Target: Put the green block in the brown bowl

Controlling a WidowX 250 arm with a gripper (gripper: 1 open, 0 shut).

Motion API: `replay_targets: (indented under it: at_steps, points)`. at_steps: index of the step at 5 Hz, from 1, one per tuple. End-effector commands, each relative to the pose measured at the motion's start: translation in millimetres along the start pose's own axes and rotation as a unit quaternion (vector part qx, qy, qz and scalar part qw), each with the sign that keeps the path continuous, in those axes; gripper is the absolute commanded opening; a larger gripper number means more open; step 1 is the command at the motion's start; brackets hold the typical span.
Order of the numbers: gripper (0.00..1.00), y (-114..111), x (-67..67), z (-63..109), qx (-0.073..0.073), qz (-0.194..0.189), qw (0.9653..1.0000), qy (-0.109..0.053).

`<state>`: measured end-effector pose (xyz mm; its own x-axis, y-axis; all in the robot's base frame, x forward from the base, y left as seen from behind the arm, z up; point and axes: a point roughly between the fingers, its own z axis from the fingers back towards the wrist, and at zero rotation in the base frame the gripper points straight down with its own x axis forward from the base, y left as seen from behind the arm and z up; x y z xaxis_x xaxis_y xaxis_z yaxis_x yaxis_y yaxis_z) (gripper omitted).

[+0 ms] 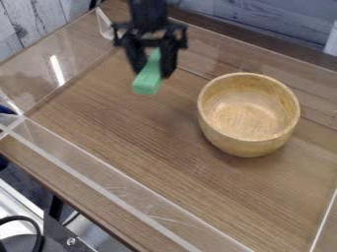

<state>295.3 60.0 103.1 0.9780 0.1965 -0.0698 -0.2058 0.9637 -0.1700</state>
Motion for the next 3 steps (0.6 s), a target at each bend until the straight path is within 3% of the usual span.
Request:
replay_targets:
  at_steps: [1,2,3]
  points:
    - [0.0,-43,10.7,38.1,-0.015,-0.032,0.9984,-0.043]
    - [0.0,-81,11.6,35.1,-0.022,-0.064,0.997,-0.037]
    - [0.0,-89,3.7,23.9,-0.019,-0.08,0.9964,-0.021]
